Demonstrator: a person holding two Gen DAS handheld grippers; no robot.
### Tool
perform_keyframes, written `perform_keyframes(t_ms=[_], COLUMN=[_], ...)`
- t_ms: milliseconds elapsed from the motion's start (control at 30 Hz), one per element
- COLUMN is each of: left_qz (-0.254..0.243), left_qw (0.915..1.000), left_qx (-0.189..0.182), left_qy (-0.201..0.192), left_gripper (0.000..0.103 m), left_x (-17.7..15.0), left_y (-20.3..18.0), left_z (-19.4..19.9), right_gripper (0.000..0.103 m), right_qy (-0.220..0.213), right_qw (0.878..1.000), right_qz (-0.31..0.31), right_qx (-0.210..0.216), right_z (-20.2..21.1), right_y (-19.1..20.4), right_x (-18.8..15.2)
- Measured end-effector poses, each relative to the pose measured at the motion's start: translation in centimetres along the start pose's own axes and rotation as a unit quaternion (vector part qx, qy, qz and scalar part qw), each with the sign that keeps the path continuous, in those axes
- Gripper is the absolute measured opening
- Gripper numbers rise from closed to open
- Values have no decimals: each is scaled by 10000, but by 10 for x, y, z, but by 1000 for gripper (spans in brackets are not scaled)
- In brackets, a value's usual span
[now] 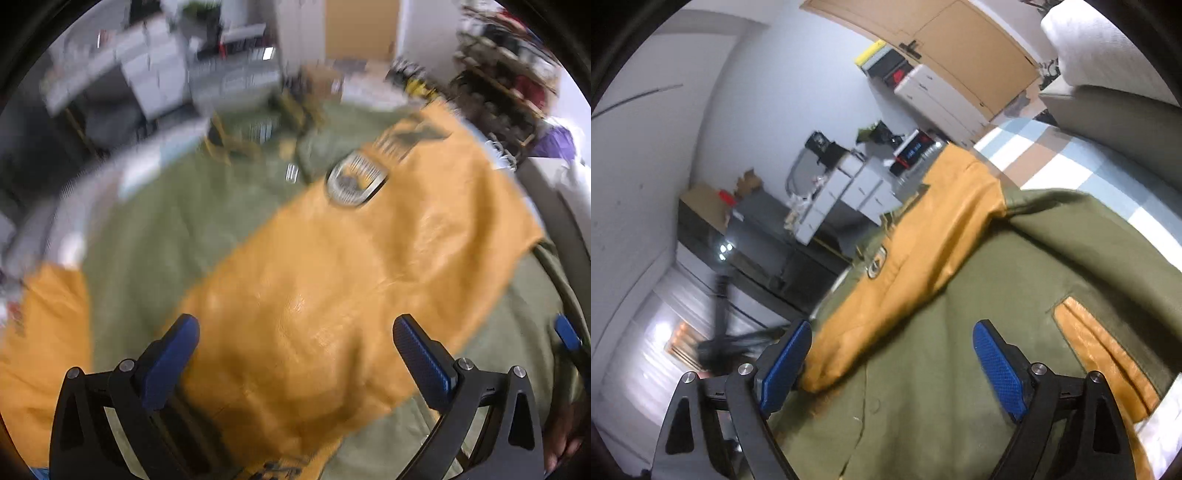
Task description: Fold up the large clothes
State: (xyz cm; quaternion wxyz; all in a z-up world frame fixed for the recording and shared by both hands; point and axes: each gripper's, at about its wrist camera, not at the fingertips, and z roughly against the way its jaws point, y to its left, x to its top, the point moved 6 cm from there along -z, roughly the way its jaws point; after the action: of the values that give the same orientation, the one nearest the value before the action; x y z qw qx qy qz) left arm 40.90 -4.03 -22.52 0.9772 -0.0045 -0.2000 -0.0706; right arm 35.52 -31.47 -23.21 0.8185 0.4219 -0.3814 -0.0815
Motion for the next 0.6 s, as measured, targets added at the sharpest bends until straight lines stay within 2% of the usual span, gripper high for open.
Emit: perform_keyframes(t_ms=[67,100,133,200,267,333,400,500,600], left_qz=[136,145,75,165,235,299,224,390,642], left_qw=[9991,9989,9998,9998,9994,9969,9948,9917,9861], left_qx=[-79,-78,-43,-35,-55,-108,-97,-409,-830], left_qy=[403,438,175,50,-239,-719,-987,-1155,-1285], left_gripper=[102,102,102,102,102,102,102,102,102], left_x=[-9,-12,-10,-13,-16,-21,-28,-33,-38], left_y=[7,9,9,10,10,10,7,15,19], left_z=[-30,-38,-34,-33,-31,-27,-22,-11,-4], right_gripper=[93,93,93,93,93,93,92,94,94], right_qy=[165,235,313,355,321,258,191,118,158], right_qw=[9997,9995,9990,9986,9989,9993,9995,9976,9877], right_qz=[162,224,304,386,354,265,227,520,1202], right_qx=[12,46,57,-8,-24,-44,-104,-436,-991], right_z=[-7,-3,-7,-10,-9,-4,-1,2,-7], right_y=[7,6,10,14,13,10,6,11,34], right_x=[-3,-4,-5,-6,-6,-5,-5,-4,14])
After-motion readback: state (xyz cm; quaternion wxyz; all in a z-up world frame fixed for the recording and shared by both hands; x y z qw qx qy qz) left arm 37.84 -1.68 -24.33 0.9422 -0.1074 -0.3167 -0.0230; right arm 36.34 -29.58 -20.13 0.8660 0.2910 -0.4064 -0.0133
